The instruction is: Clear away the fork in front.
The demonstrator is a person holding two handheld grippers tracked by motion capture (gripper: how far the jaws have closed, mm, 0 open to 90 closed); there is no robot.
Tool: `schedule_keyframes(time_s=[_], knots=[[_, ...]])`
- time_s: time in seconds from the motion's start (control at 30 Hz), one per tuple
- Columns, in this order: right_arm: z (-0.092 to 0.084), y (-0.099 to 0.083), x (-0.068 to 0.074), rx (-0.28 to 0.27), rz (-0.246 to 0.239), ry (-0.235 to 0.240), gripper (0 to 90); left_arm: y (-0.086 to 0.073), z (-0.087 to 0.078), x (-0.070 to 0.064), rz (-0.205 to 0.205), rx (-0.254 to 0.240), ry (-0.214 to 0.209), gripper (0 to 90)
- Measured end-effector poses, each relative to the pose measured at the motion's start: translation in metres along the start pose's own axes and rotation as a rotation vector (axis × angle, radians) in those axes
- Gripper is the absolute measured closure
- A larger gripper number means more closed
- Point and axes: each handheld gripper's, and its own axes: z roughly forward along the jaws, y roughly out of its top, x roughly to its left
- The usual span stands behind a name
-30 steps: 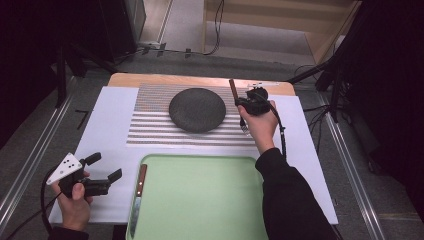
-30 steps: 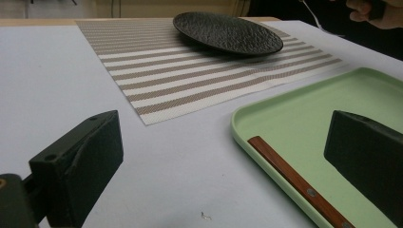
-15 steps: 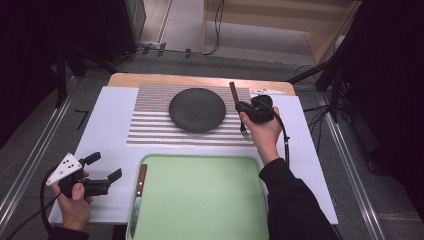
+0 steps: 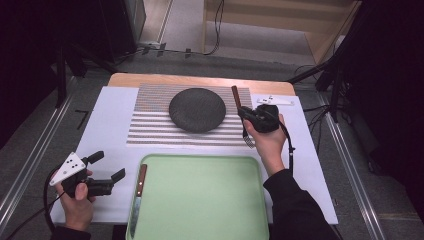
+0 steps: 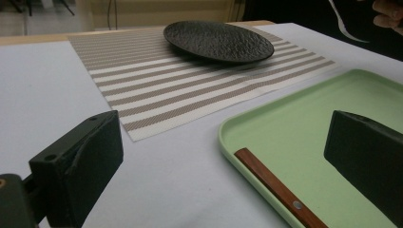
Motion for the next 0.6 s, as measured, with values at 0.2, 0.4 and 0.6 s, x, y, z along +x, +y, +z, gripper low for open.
schedule_keyframes(time_s=[0.2,0.4,0.6], knots=[[-0.014,-0.004,0.006,-0.034,-0.010,0.026,76.3,0.009,0.004,-0.011,0.013,-0.009,-0.024,0.0],[-0.025,-0.011,0.011,-0.055,-0.026,0.036,76.3,0.021,0.007,-0.021,0.031,-0.024,-0.054,0.0],[-0.034,-0.019,0.013,-0.066,-0.015,0.049,76.2,0.028,0.016,-0.027,0.042,-0.029,-0.071,0.0]])
